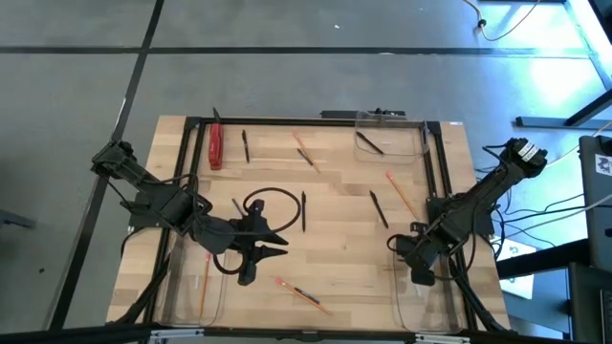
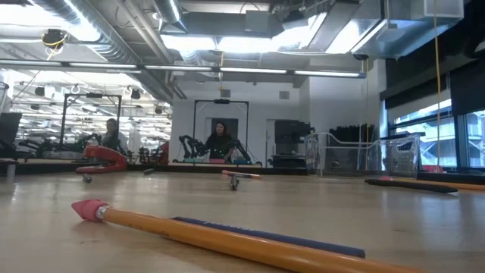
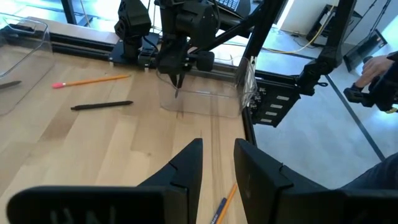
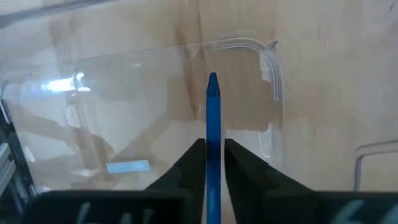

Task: Sort crayons/erasers/pens/pencils in bins
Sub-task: Put the blue crayon into the bottom right transparent bin, then put the black pen into the top transparent bin

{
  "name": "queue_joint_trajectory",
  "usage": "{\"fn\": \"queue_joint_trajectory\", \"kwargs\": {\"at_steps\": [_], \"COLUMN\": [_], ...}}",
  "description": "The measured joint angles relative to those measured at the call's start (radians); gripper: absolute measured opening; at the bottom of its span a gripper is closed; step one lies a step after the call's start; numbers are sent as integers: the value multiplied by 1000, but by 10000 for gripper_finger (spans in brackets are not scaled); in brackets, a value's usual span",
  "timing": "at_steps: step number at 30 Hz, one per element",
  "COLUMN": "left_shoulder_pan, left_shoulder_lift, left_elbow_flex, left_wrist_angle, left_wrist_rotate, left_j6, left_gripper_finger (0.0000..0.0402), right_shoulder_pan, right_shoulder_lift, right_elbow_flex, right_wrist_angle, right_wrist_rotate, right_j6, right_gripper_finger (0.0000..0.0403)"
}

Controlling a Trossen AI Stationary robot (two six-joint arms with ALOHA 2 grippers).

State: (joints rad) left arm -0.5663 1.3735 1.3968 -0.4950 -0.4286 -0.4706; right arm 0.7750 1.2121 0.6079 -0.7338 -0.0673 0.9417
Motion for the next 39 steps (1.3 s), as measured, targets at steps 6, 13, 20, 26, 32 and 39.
{"fn": "queue_joint_trajectory", "kwargs": {"at_steps": [6,13,20,26,32,39], "left_shoulder_pan": [0,0,0,0,0,0], "left_shoulder_lift": [0,0,0,0,0,0], "left_elbow_flex": [0,0,0,0,0,0], "left_wrist_angle": [0,-1,-1,-1,-1,-1], "left_wrist_rotate": [0,0,0,0,0,0], "left_j6": [0,0,-20,-20,-17,-18], "left_gripper_finger": [85,85,85,85,85,85], "right_shoulder_pan": [-1,0,0,0,0,0], "right_shoulder_lift": [6,2,2,2,2,2], "right_elbow_flex": [-6,-4,-3,39,71,129], "right_wrist_angle": [6,19,47,37,25,-6], "right_wrist_rotate": [-3,-35,-34,-35,-34,-39], "right_j6": [2,5,3,-7,-8,-8], "right_gripper_finger": [103,107,108,108,108,108]}}
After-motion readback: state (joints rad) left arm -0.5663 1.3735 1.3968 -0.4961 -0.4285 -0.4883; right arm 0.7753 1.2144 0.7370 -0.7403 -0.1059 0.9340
